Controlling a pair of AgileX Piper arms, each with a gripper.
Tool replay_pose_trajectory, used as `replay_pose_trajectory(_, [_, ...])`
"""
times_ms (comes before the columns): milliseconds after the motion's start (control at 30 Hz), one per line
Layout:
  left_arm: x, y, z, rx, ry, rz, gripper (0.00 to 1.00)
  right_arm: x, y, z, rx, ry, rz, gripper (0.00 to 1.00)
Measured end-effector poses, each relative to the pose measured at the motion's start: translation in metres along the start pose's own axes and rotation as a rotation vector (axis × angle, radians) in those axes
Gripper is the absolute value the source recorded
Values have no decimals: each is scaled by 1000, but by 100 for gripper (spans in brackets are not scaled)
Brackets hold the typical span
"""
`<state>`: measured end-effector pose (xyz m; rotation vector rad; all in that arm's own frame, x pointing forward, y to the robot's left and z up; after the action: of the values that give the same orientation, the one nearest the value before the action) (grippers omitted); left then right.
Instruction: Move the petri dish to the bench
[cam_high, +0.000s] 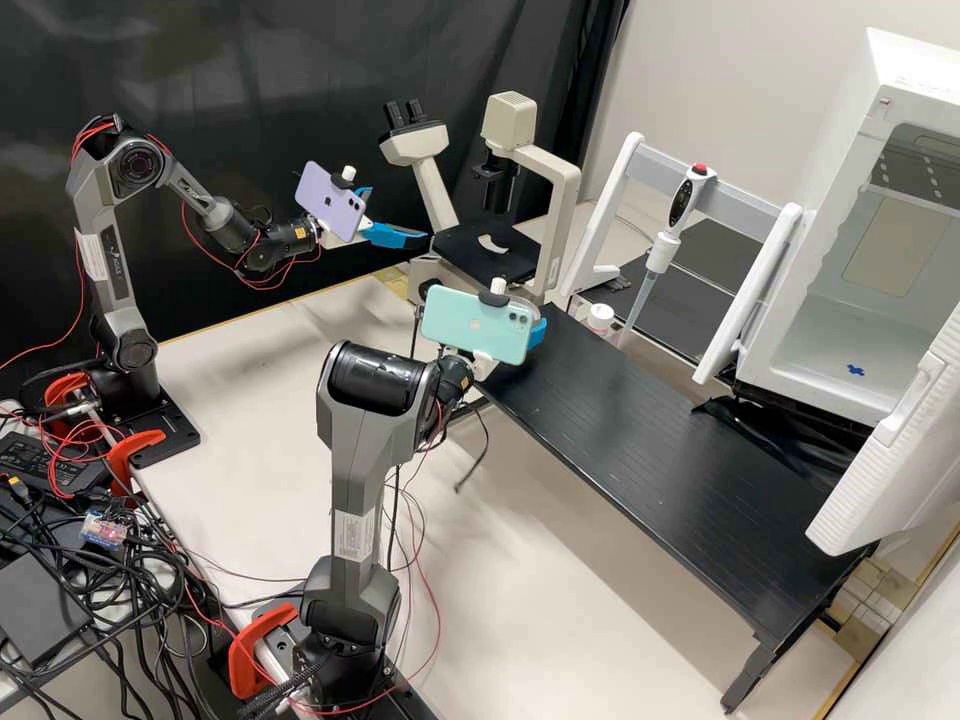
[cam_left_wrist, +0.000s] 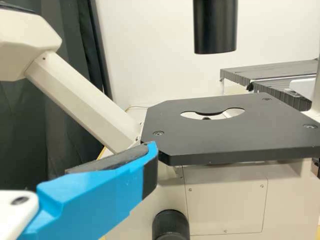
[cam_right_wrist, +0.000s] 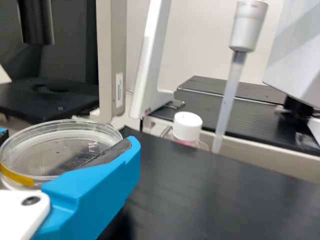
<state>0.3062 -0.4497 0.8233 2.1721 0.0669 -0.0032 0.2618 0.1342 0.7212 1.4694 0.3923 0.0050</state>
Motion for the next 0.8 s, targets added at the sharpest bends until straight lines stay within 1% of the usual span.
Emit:
replay_pose_trajectory(33, [0,0,0,0,0,0,100,-5,-1,3,-3,-3,2,0])
replay_pose_trajectory(100, [0,0,0,0,0,0,100,-14,-1,9,8,-8,13,0])
replay_pose_trajectory(167, [0,0,0,0,0,0,100,-20,-1,11,7,-6,21,0])
replay_pose_trajectory(267, [0,0,0,0,0,0,100,-32,-5,15,-5,8,38,0])
replay_pose_trajectory(367, [0,0,0,0,0,0,100,-39,-8,16,-11,18,33,0])
replay_pose_trajectory(633, [0,0,0,0,0,0,100,-43,-17,12,-20,44,10,0])
replay_pose_trajectory(800, [0,0,0,0,0,0,100,-39,-22,16,-27,39,7,0])
